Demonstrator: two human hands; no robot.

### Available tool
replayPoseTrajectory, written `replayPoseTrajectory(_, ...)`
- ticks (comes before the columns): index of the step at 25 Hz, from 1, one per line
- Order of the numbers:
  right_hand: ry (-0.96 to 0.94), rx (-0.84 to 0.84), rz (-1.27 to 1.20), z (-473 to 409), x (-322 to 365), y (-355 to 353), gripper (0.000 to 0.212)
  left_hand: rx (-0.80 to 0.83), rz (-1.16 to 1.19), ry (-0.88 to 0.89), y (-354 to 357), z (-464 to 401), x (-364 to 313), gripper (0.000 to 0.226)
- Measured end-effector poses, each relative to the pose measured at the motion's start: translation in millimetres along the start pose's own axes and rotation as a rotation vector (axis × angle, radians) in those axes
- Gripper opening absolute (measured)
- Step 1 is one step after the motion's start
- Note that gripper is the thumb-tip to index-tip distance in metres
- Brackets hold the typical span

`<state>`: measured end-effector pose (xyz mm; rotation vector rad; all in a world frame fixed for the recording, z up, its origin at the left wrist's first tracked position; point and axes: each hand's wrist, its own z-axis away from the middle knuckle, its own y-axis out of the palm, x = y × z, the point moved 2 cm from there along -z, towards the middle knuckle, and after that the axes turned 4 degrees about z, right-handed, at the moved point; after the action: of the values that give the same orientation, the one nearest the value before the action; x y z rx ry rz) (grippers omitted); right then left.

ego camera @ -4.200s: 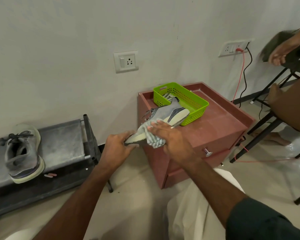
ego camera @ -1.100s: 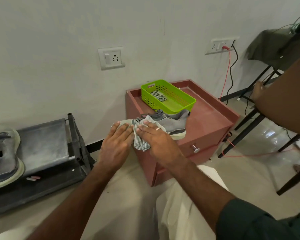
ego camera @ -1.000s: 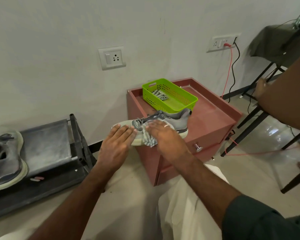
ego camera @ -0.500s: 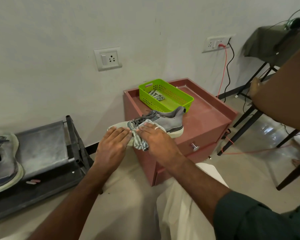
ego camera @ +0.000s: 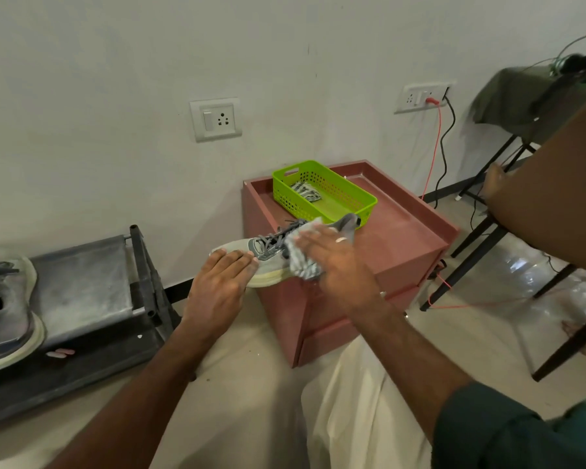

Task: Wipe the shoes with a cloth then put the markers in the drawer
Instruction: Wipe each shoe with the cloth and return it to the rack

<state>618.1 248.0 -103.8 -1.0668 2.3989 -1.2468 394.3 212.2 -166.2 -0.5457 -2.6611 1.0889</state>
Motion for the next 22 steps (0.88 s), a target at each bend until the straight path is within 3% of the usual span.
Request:
replayPoseTrajectory(2,-0.189,0.107,0.033,1.6,11.8,21.0,0.044,0.018,-0.002,0.006,-2.1,-0.3,0.6,0.034)
replayPoseTrajectory(3,-0.17,0.109,0.042,0.6,2.7,23.5,0.043,0.025,0.001,-0.003,-4.3,0.4,2.9,0.035)
replayPoseTrajectory(7,0.256,-0.04,-0.052,10.5,-51.7,2.8,0.05,0.023,0.032,-0.044,-2.9,0.6,15.0,0.038)
replayPoseTrajectory(9,0.503,-0.217,-0.27,14.9,-53.0,-7.8,0.054,0.016,0.081,-0.096,5.1,0.5,18.0,0.04)
replayPoseTrajectory(11,0.876,-0.406,-0.641,12.0,-46.3,-13.1,0.041,0.016,0.155,-0.122,12.9,0.8,22.7,0.041)
replayPoseTrajectory(13,1.095,-0.44,-0.872,10.1,-46.0,-10.1,0.027,0.029,0.209,-0.116,15.9,-2.0,27.0,0.043)
replayPoseTrajectory(15,1.134,-0.332,-1.011,8.9,-46.0,-5.0,0.024,0.06,0.207,-0.132,14.3,-7.6,26.1,0.05)
replayPoseTrajectory(18,1.136,-0.272,-1.058,7.5,-48.3,-4.7,0.039,0.151,0.07,-0.192,12.1,-20.2,7.0,0.07)
replayPoseTrajectory(22,1.159,-0.244,-1.119,3.9,-45.0,-3.9,0.034,0.196,-0.063,-0.236,16.8,-41.6,-16.6,0.066)
